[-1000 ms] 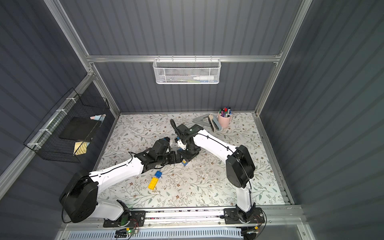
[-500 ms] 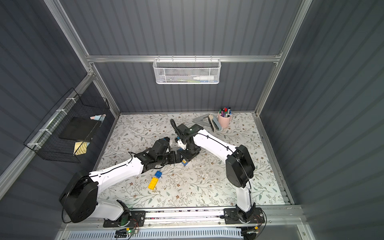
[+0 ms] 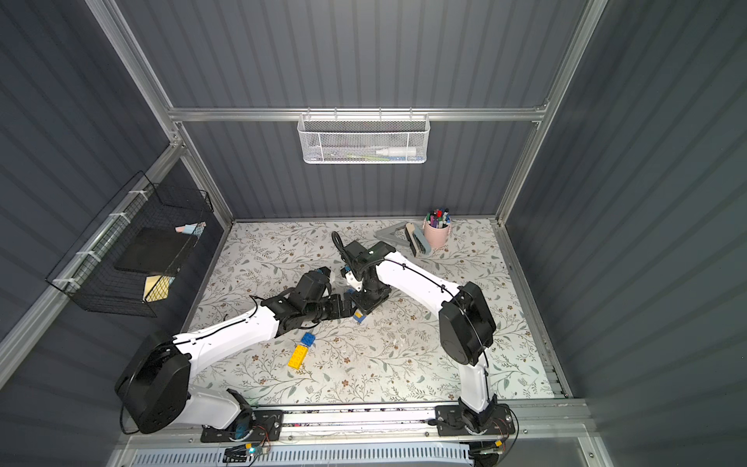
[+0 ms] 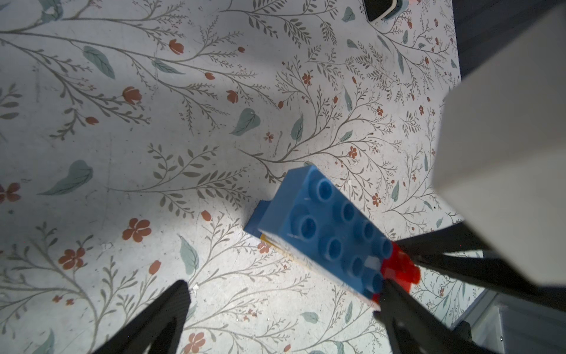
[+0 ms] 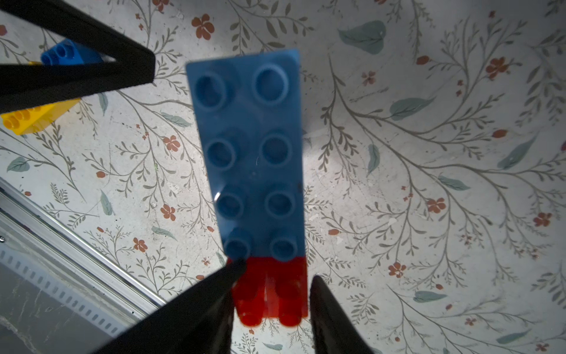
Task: Assemble a spoon with lego
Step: Assemble the lego brick with the lego brick.
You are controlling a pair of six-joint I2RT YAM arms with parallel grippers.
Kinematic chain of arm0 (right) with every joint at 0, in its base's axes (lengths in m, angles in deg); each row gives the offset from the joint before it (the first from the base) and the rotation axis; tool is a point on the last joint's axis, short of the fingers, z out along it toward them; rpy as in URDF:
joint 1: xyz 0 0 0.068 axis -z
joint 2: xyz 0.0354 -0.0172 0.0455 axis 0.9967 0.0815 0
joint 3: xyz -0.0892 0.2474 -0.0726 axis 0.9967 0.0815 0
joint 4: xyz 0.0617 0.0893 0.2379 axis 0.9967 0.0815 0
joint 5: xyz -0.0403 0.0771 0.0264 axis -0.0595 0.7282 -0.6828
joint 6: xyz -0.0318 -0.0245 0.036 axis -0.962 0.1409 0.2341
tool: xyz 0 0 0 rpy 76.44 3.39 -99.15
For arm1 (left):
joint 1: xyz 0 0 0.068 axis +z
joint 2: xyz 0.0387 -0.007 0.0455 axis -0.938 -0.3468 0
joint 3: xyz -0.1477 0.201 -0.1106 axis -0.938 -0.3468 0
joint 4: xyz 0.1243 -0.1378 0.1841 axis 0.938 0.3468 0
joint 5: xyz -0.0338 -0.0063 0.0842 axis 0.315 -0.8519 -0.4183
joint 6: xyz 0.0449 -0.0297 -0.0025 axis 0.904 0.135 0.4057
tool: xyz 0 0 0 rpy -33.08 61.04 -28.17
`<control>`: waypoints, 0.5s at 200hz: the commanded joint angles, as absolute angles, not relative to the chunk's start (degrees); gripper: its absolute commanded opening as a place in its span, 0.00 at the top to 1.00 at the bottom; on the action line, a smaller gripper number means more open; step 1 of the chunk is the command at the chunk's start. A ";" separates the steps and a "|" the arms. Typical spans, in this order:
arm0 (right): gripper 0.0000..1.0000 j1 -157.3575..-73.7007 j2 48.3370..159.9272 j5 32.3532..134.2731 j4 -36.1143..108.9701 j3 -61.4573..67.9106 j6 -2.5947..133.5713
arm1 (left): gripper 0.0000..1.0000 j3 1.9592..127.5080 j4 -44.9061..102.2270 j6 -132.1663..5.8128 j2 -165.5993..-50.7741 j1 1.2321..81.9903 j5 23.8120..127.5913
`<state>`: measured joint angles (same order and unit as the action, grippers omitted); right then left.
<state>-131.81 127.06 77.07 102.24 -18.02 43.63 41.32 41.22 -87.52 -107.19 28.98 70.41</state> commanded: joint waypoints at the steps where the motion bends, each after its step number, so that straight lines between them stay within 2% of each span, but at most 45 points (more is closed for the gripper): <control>1: 0.56 -132.88 127.93 79.49 101.00 -20.10 43.33 | 0.01 40.74 42.87 -87.35 -107.29 28.72 70.78; 71: 0.48 -132.94 126.63 79.84 100.66 -20.10 43.64 | 0.01 41.45 43.13 -86.95 -106.87 28.70 70.68; 100: 0.48 -132.74 125.45 79.66 100.33 -19.80 43.69 | 0.01 42.18 43.81 -86.42 -106.83 28.72 70.50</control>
<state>-131.54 127.06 76.40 102.50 -18.10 44.03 41.34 41.68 -87.50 -106.99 29.00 70.41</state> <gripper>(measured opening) 0.520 0.992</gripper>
